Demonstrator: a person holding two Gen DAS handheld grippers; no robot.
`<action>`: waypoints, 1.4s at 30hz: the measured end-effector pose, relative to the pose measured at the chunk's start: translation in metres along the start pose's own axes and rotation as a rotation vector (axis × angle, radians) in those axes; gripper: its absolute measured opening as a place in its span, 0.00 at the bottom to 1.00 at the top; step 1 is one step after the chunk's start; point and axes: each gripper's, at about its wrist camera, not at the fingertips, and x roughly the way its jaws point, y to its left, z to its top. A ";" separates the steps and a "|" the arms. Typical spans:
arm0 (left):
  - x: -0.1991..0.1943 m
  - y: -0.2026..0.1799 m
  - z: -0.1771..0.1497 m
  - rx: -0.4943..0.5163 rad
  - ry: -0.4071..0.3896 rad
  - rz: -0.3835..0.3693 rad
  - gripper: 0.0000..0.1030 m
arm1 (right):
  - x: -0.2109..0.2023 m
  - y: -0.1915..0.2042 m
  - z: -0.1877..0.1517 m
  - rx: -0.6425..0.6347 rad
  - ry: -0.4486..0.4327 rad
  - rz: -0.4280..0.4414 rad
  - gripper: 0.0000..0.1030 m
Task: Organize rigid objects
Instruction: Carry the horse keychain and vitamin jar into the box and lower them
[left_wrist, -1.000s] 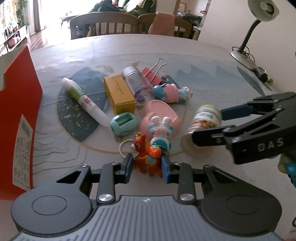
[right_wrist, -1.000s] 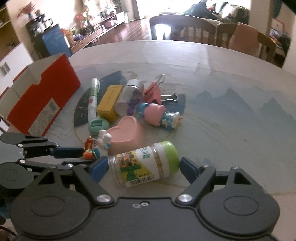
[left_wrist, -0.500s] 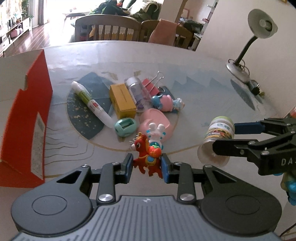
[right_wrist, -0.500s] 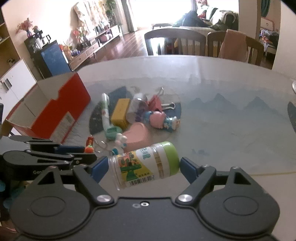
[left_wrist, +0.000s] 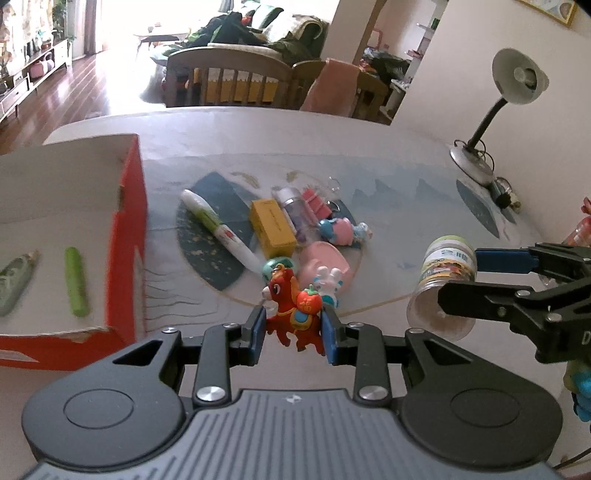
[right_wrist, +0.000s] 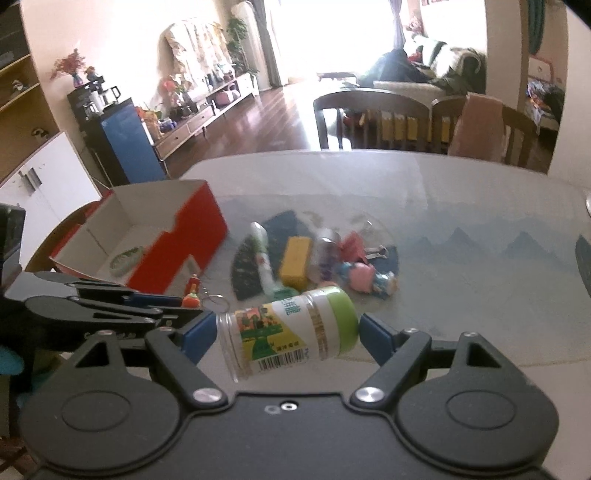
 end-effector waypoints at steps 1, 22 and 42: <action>-0.005 0.003 0.001 0.000 -0.004 0.001 0.30 | -0.001 0.005 0.002 -0.006 -0.006 0.001 0.81; -0.074 0.096 0.029 0.029 -0.085 0.054 0.30 | 0.027 0.118 0.054 -0.119 -0.098 0.028 0.81; -0.074 0.245 0.055 -0.019 -0.039 0.203 0.30 | 0.138 0.212 0.086 -0.215 0.018 0.040 0.81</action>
